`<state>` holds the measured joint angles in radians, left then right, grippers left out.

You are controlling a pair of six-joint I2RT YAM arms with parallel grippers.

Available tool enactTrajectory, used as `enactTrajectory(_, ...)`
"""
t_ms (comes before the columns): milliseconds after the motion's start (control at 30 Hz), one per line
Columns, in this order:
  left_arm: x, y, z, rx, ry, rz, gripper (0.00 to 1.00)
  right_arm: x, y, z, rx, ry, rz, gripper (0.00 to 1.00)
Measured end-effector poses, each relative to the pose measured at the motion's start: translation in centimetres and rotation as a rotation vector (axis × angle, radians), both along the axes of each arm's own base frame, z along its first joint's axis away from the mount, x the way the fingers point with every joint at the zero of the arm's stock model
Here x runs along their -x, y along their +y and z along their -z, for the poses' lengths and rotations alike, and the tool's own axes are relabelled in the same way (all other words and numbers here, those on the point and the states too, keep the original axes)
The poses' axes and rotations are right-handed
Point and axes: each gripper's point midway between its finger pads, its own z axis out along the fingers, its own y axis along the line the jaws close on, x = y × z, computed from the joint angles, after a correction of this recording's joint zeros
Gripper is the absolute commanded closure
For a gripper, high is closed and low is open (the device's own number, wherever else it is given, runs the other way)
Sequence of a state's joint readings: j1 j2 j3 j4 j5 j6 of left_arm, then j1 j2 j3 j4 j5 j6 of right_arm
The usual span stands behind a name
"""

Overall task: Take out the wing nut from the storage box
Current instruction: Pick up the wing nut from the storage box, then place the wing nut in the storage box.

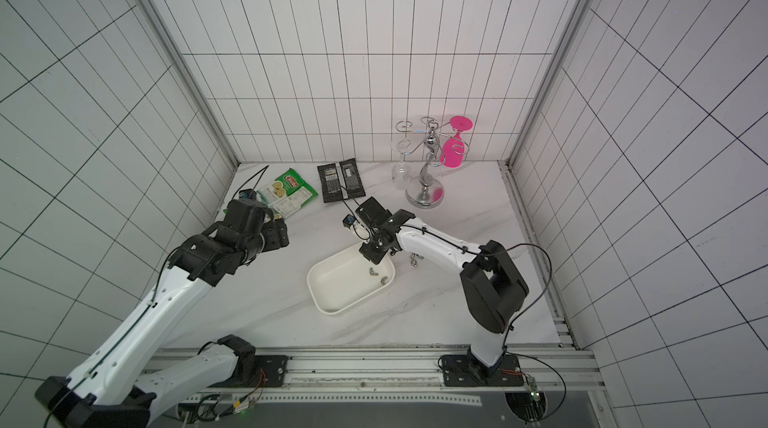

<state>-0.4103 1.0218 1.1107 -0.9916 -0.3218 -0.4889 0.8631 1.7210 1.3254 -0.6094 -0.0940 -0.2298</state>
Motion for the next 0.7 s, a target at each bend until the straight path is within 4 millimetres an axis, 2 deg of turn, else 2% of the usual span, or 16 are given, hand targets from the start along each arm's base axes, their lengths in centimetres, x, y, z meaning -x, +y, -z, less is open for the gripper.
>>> enactTrajectory(100, 0.0, 0.0, 0.0, 0.0, 0.0, 0.0, 0.15, -0.8, -1.3, -2.1, -0.056, -0.021, 0.061, 0.93)
enactTrajectory(200, 0.0, 0.0, 0.0, 0.0, 0.0, 0.0, 0.15, -1.8, -3.5, -3.1, -0.088, -0.02, 0.15, 0.93)
enactTrajectory(267, 0.0, 0.0, 0.0, 0.0, 0.001, 0.0, 0.15, -2.4, -5.0, -3.3, -0.1, -0.013, 0.21, 0.94)
enactTrajectory(400, -0.2, -0.1, 0.2, -0.001, 0.007, 0.001, 0.16, -2.9, -7.3, -2.3, -0.089, 0.02, 0.3, 0.94)
enactTrajectory(567, -0.3, -0.2, 0.3, 0.002, 0.009, 0.003, 0.15, -2.2, -7.1, -2.0, -0.091, 0.049, 0.31, 0.94)
enactTrajectory(700, -0.3, -0.2, 0.3, 0.001, 0.009, 0.003, 0.15, -1.4, -5.6, -1.8, -0.078, 0.059, 0.274, 0.94)
